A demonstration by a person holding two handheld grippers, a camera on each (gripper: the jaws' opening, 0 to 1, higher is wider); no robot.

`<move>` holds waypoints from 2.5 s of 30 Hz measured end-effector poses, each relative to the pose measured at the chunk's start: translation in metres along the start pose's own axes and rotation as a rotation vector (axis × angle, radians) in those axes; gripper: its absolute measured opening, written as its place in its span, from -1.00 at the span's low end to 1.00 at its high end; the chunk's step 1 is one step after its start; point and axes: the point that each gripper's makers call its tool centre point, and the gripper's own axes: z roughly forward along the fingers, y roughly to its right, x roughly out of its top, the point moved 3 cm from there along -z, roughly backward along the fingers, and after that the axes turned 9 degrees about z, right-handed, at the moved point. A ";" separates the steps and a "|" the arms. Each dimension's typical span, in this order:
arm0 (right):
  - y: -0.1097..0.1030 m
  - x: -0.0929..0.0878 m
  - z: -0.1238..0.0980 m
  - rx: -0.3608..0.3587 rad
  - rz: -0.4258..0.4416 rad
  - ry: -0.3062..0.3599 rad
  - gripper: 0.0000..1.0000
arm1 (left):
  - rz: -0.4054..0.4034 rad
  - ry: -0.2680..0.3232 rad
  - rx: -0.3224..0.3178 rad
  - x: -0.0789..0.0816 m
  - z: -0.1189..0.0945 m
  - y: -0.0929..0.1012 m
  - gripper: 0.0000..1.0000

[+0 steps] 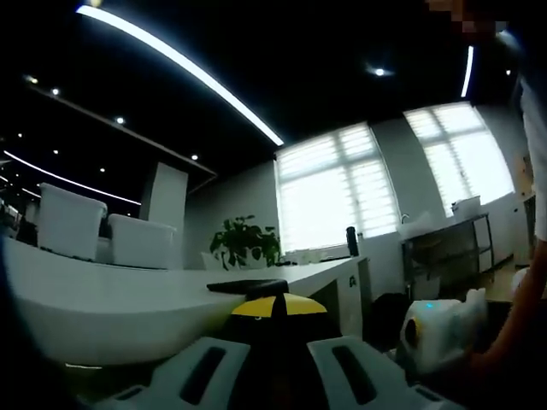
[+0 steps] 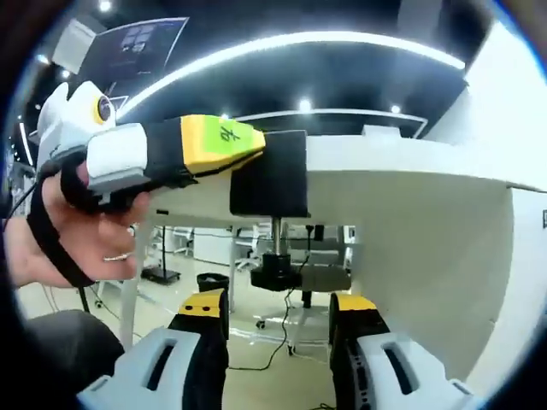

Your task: Clamp the fixed fixture on the desktop, loosen the retaining clip, secure it to the edge of the desk, and tighten the retaining clip.

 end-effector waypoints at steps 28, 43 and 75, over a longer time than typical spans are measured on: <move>0.005 -0.004 0.033 0.163 -0.058 -0.042 -0.48 | -0.004 0.003 0.006 -0.004 0.000 -0.013 -0.94; 0.003 -0.008 0.042 0.601 -0.067 -0.143 -0.48 | -0.028 0.016 0.014 0.001 -0.001 0.001 -0.94; -0.004 0.015 -0.001 -0.106 0.036 0.097 -0.19 | -0.017 0.010 0.019 0.002 -0.001 -0.002 -0.94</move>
